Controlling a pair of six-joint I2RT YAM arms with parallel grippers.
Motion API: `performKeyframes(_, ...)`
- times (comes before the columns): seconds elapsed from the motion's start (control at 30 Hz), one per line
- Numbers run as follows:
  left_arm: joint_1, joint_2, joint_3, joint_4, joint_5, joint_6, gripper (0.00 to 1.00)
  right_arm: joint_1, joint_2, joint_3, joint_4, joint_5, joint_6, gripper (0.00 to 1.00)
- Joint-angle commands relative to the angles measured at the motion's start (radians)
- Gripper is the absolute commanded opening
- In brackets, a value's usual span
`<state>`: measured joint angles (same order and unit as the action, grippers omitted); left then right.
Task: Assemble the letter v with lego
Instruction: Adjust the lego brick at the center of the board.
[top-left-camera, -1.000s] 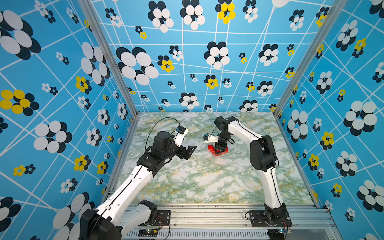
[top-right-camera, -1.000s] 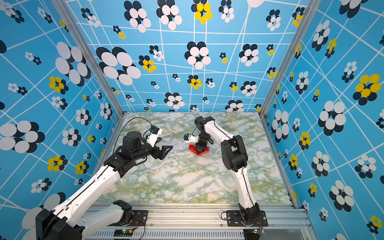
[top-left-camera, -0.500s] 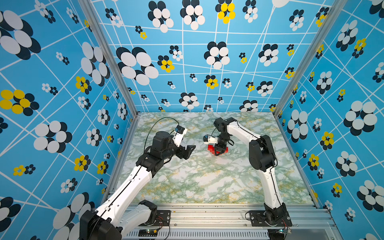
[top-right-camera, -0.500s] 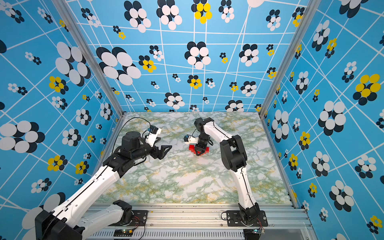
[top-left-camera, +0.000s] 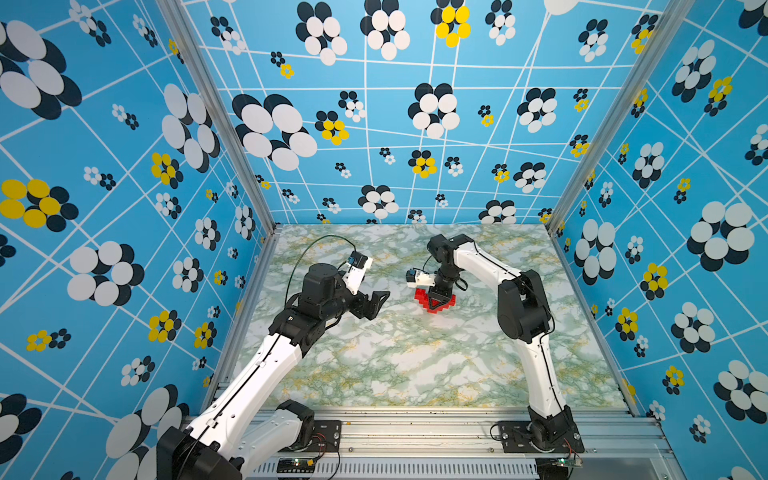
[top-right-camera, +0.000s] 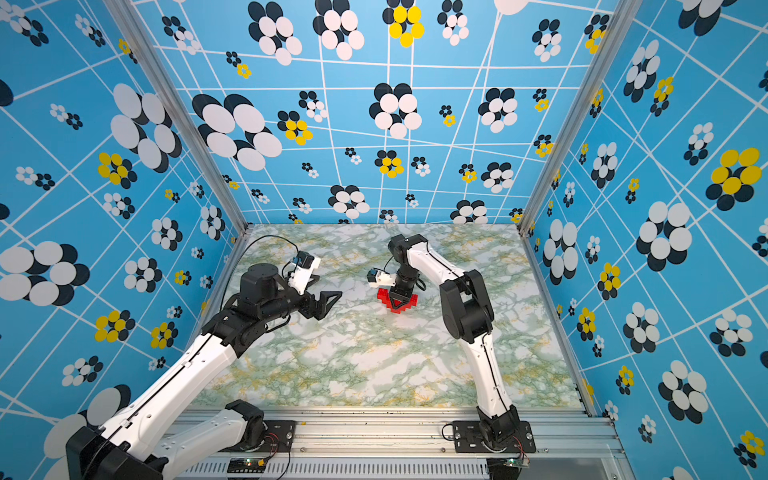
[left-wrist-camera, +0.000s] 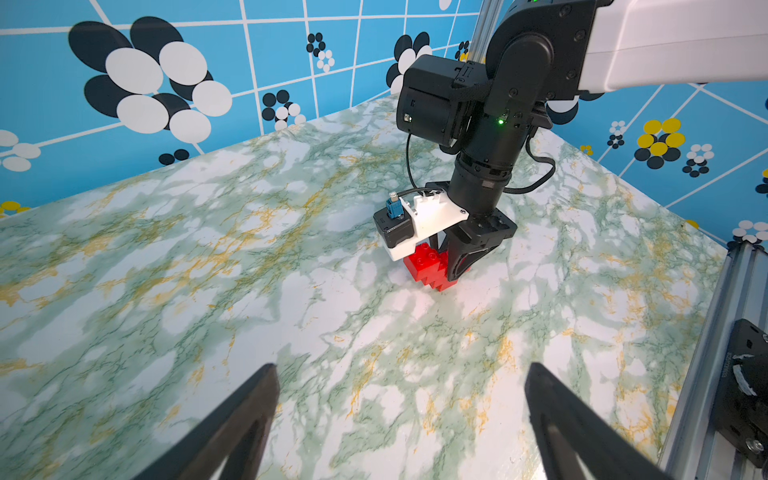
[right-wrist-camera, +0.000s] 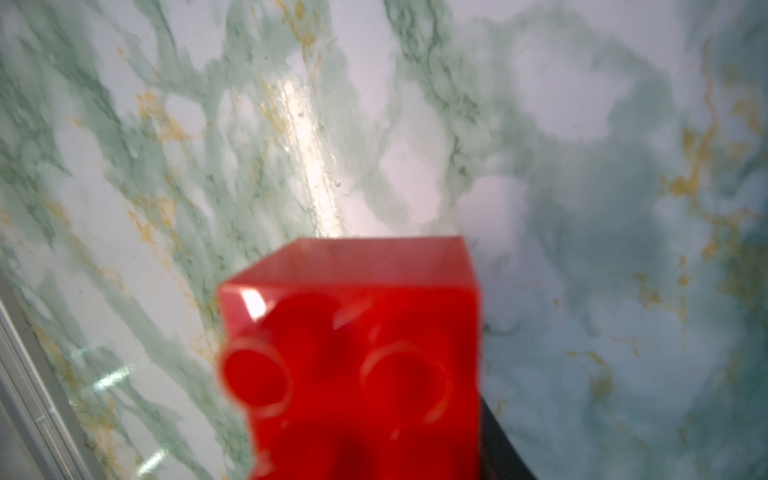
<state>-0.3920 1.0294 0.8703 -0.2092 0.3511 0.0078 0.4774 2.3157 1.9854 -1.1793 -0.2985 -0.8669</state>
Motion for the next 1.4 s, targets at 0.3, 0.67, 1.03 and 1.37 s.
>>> performKeyframes(0.3, 0.009, -0.013, -0.022, 0.010, 0.012, -0.017, 0.94, 0.086, -0.030, -0.066, -0.151, -0.150, 0.003, 0.35)
performKeyframes(0.67, 0.010, -0.018, -0.037, 0.016, 0.015, -0.025, 0.94, 0.114, 0.008, -0.072, -0.112, -0.160, 0.028, 0.40)
performKeyframes(1.03, 0.011, -0.017, -0.048, 0.025, 0.018, -0.026, 0.94, 0.112, 0.024, -0.032, -0.068, -0.109, 0.049, 0.59)
performKeyframes(1.37, 0.014, -0.018, -0.045, 0.028, -0.004, -0.032, 0.94, 0.059, -0.069, -0.047, 0.037, 0.016, 0.169, 0.62)
